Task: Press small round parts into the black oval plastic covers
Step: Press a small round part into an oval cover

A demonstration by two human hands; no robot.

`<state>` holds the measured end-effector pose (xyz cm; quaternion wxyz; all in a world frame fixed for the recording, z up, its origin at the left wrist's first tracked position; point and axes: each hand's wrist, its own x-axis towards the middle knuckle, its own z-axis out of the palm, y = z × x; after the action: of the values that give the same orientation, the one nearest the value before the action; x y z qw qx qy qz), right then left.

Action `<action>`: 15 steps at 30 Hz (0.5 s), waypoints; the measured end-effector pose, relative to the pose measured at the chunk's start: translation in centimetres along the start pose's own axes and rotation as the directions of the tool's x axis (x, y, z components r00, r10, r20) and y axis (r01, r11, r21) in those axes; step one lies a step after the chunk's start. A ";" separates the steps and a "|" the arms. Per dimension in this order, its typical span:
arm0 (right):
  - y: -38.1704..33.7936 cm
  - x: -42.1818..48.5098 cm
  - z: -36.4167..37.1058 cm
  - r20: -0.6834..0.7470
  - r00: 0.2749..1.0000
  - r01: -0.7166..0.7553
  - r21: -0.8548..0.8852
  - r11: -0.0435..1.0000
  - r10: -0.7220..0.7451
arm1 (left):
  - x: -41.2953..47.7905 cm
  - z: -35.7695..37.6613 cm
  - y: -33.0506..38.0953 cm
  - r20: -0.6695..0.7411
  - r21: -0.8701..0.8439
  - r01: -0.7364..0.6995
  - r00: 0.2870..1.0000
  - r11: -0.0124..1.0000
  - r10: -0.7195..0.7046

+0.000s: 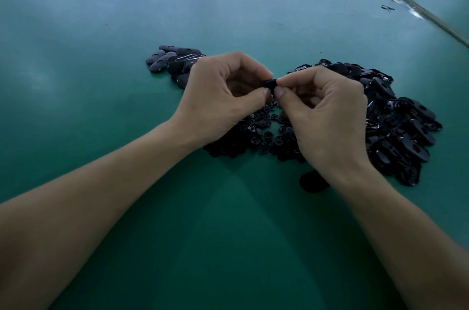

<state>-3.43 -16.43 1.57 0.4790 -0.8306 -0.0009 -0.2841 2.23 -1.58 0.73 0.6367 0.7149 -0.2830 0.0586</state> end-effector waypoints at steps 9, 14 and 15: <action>-0.3 -0.3 0.1 0.034 0.999 0.030 -0.020 0.999 -0.030 | 0.1 0.0 -0.3 -0.037 0.083 -0.048 0.998 0.995 0.051; 0.1 0.0 -0.4 0.035 0.997 0.065 -0.077 0.995 -0.062 | 0.1 0.0 -0.1 -0.006 0.061 -0.016 1.000 0.998 0.017; 0.3 0.2 -0.4 0.050 0.997 0.059 -0.077 0.995 -0.055 | 0.1 -0.1 0.0 0.009 0.048 -0.005 1.000 0.999 0.004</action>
<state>-3.44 -16.96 1.60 0.4375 -0.8550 -0.0249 -0.2775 2.38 -1.53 0.78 0.6180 0.7295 -0.2860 0.0635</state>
